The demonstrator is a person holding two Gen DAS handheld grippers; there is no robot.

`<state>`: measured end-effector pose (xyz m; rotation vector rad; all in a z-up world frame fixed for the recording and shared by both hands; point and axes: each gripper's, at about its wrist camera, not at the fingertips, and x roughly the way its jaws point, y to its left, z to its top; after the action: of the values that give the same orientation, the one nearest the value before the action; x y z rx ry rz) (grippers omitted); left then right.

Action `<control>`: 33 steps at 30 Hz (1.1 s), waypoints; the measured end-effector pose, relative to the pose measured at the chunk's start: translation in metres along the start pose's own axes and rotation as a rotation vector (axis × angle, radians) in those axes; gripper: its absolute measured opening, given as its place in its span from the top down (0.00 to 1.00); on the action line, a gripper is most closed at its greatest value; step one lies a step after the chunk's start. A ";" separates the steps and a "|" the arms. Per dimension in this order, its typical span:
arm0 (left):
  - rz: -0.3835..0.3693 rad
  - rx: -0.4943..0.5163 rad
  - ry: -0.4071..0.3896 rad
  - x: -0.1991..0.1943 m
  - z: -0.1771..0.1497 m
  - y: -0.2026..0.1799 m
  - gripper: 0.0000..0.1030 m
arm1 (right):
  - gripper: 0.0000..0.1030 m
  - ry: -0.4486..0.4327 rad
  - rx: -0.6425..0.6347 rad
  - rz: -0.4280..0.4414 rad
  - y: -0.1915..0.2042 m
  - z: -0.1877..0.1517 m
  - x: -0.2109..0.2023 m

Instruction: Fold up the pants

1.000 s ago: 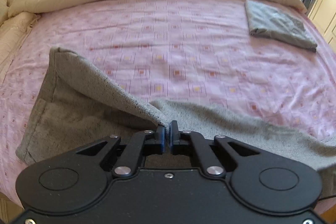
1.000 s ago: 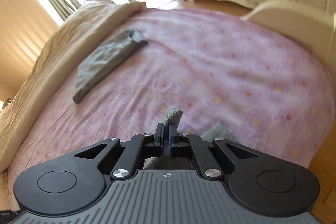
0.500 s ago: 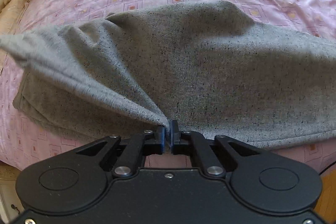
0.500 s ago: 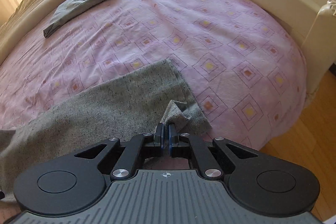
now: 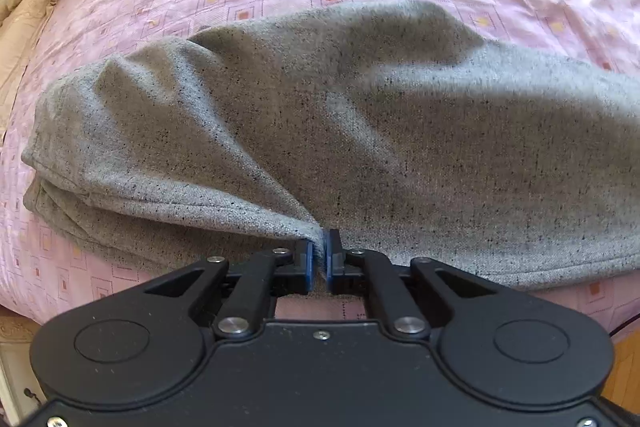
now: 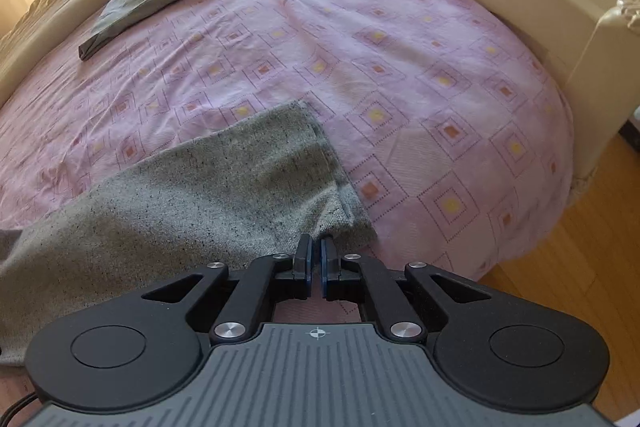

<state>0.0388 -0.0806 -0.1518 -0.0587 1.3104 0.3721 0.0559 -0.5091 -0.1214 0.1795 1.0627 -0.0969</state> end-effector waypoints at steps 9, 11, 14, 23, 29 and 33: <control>0.004 0.012 0.032 0.006 -0.008 -0.010 0.88 | 0.96 0.015 -0.034 -0.042 -0.005 0.007 0.010; 0.019 0.014 0.044 0.008 -0.010 -0.011 0.85 | 0.94 0.028 -0.047 -0.052 -0.002 0.006 0.012; 0.023 0.008 0.052 0.006 -0.010 -0.008 0.82 | 0.86 0.038 -0.045 -0.066 -0.001 0.008 0.009; 0.026 0.034 0.009 -0.026 -0.034 0.004 0.46 | 0.82 -0.159 -0.040 -0.180 0.006 0.019 -0.027; 0.059 -0.070 -0.047 -0.039 -0.036 0.061 0.46 | 0.82 -0.232 -0.193 -0.027 0.063 0.022 -0.043; 0.102 -0.119 -0.077 -0.037 -0.030 0.122 0.45 | 0.81 -0.231 -0.343 0.100 0.127 0.007 -0.052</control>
<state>-0.0336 0.0180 -0.1047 -0.0766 1.2178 0.5344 0.0577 -0.3858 -0.0604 -0.0874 0.8231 0.1518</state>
